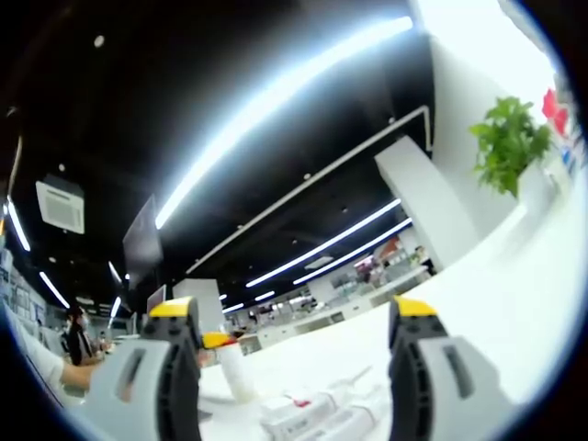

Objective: Arrange the skincare products in the storage area until every visible bottle or jar stands upright without overlapping.

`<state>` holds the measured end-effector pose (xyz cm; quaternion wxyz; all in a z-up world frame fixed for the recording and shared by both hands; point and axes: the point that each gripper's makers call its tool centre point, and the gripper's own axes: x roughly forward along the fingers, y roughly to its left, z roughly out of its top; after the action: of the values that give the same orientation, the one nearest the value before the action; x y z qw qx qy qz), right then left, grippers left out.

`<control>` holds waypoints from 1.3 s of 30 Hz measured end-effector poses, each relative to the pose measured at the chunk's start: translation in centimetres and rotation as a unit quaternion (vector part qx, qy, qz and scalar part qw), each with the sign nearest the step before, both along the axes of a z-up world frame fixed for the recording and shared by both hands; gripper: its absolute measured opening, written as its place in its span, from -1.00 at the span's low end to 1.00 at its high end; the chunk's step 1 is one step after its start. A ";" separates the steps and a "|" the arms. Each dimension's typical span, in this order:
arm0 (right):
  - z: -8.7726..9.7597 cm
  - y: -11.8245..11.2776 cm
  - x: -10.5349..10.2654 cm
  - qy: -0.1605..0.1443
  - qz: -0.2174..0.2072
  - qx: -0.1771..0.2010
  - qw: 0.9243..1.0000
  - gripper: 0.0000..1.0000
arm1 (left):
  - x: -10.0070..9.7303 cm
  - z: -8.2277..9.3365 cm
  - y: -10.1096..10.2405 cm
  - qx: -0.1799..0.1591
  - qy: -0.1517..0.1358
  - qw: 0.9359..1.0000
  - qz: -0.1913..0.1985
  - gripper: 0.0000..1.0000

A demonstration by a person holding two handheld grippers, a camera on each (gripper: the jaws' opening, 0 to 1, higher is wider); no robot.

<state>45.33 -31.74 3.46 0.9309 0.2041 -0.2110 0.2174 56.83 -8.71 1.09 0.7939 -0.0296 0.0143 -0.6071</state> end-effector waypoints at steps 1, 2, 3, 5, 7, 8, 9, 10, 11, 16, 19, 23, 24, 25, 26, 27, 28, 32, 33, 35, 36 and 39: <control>0.0 0.1 0.0 0.000 0.001 0.000 1.000 0.72 | -0.2 0.0 -0.1 -0.001 0.001 1.000 -0.003 -0.40; 0.0 0.1 0.0 0.000 0.001 0.001 1.000 0.72 | -0.4 0.0 -0.3 0.001 0.001 1.000 -0.004 -0.40; 0.0 0.1 0.0 0.000 0.001 0.001 1.000 0.72 | -0.6 0.0 -0.4 0.003 -0.001 1.000 0.000 -0.40; 0.0 0.1 0.0 0.000 0.002 0.000 1.000 0.71 | -0.7 0.0 -0.8 0.003 0.000 1.000 0.000 -0.40; -0.1 0.2 0.0 0.000 0.002 0.000 1.000 0.71 | -1.2 0.0 -1.1 0.005 0.000 1.000 -0.013 -0.40; -0.1 0.2 0.0 0.000 0.002 0.001 1.000 0.71 | -1.4 0.0 -1.2 0.005 0.001 1.000 -0.018 -0.40; -0.1 0.2 -0.1 0.000 0.002 0.001 1.000 0.71 | -1.7 0.0 -1.4 0.003 0.001 1.000 -0.025 -0.40; -0.1 0.3 -0.1 0.000 0.002 0.001 1.000 0.71 | -2.0 0.0 -1.6 0.001 0.001 0.999 -0.032 -0.40; -0.1 0.3 -0.1 0.000 0.002 0.001 1.000 0.71 | -2.2 0.0 -1.8 0.001 0.002 0.999 -0.036 -0.40; -0.1 0.4 -0.1 -0.001 0.002 0.000 1.000 0.69 | -3.6 -0.1 -2.5 0.002 0.001 0.999 -0.053 -0.40; -0.1 0.5 -0.1 -0.001 0.004 0.001 1.000 0.69 | -4.2 0.0 -2.8 0.000 0.002 0.998 -0.065 -0.40; -0.1 0.6 -0.2 0.000 0.004 0.000 1.000 0.69 | -4.7 0.1 -3.1 -0.001 0.002 0.997 -0.075 -0.40; -0.1 0.6 -0.2 0.000 0.004 0.000 1.000 0.69 | -4.9 0.2 -3.2 -0.001 0.002 0.997 -0.078 -0.40; -0.1 0.6 -0.1 0.000 0.005 0.000 1.000 0.69 | -5.1 0.2 -3.2 -0.001 0.002 0.997 -0.080 -0.40; -0.1 0.6 -0.1 0.000 0.005 0.001 1.000 0.69 | -5.4 0.2 -3.4 -0.002 0.001 0.997 -0.082 -0.40; -0.1 0.6 -0.2 0.000 0.005 0.001 1.000 0.69 | -5.7 0.3 -3.5 -0.003 0.001 0.996 -0.087 -0.40; -0.1 0.6 -0.2 0.000 0.005 0.001 1.000 0.69 | -5.9 0.3 -3.7 -0.002 0.001 0.996 -0.090 -0.40; 0.0 0.6 -0.2 0.000 0.006 0.002 1.000 0.68 | -6.7 0.3 -4.0 -0.002 0.000 0.995 -0.096 -0.40; -0.1 0.6 -0.2 0.000 0.006 0.002 1.000 0.68 | -6.8 0.3 -4.1 -0.002 0.000 0.995 -0.098 -0.40; -0.1 0.6 -0.2 0.000 0.005 0.001 1.000 0.68 | -7.0 0.3 -4.2 0.000 -0.001 0.995 -0.099 -0.40; 0.0 0.5 -0.2 -0.001 0.005 0.001 1.000 0.68 | -7.1 0.3 -4.1 0.001 0.000 0.995 -0.101 -0.40; -0.1 0.5 -0.1 0.000 0.005 0.001 1.000 0.68 | -7.3 0.3 -4.1 0.003 0.000 0.995 -0.102 -0.40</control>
<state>45.19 -31.21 3.39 0.9293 0.2065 -0.2105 0.2223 49.50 -12.86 1.39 0.7281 -0.0261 0.0191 -0.6847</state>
